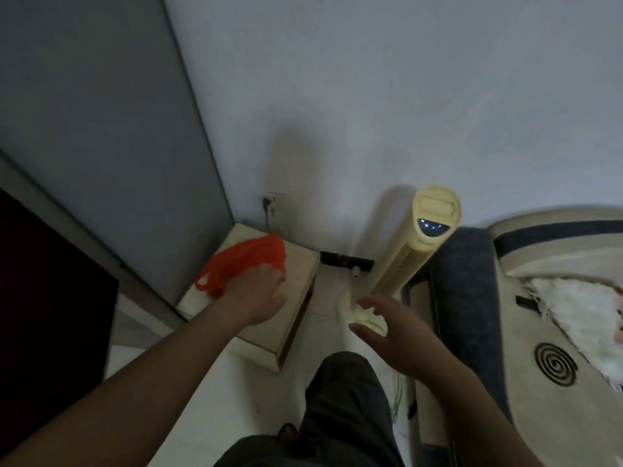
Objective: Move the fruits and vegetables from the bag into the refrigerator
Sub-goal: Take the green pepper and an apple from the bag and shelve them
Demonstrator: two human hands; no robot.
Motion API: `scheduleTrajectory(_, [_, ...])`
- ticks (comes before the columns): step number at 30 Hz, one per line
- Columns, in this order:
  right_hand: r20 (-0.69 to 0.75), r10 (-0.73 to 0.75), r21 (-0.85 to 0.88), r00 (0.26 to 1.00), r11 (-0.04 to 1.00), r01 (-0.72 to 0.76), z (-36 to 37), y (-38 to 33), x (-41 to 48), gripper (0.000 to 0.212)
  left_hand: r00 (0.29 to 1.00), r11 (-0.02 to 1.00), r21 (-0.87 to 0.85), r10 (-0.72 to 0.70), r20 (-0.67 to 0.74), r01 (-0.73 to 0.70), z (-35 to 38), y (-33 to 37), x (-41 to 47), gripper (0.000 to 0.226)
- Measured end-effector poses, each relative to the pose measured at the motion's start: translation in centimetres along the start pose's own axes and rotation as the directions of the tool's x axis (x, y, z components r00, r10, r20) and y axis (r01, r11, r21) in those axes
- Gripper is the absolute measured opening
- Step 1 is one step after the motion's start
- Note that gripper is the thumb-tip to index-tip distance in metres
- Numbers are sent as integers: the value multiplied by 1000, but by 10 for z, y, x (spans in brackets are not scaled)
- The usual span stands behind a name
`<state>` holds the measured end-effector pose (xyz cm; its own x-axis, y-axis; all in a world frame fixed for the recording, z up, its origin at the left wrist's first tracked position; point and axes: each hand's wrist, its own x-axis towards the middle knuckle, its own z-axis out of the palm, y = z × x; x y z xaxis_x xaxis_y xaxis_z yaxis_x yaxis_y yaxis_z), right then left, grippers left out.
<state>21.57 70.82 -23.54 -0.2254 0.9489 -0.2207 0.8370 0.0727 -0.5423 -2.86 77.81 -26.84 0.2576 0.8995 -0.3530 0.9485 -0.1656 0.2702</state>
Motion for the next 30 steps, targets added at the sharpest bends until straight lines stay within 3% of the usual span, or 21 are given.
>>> scheduleTrajectory(6, [251,-190,-15,949,980,200,16,-25,112,46,974,962,-161,-224,-16,219,2,-72,13,43])
scheduleTrajectory(10, [390,-284,1,876,951,308,20,-31,193,44,925,883,-308,-380,-28,354,1,-99,30,36])
scheduleTrajectory(14, [492,-364,17,791,912,410,31,-26,269,40,880,823,-337,-474,38,458,15,-116,56,38])
scheduleTrajectory(19, [606,-381,-8,698,875,484,75,-9,344,37,885,827,-345,-465,26,445,39,-141,112,38])
scheduleTrajectory(23, [559,-389,17,732,888,459,117,-9,400,34,877,835,-359,-473,-81,417,59,-177,154,45])
scheduleTrajectory(26, [493,-423,65,761,890,452,146,-23,430,39,794,777,-431,-577,-193,460,77,-205,163,54])
scheduleTrajectory(28, [480,-461,96,747,873,478,169,-34,442,44,693,703,-510,-675,-255,496,92,-221,159,45])
scheduleTrajectory(30, [499,-483,121,719,861,494,196,-45,448,42,642,649,-566,-724,-252,509,115,-233,154,37])
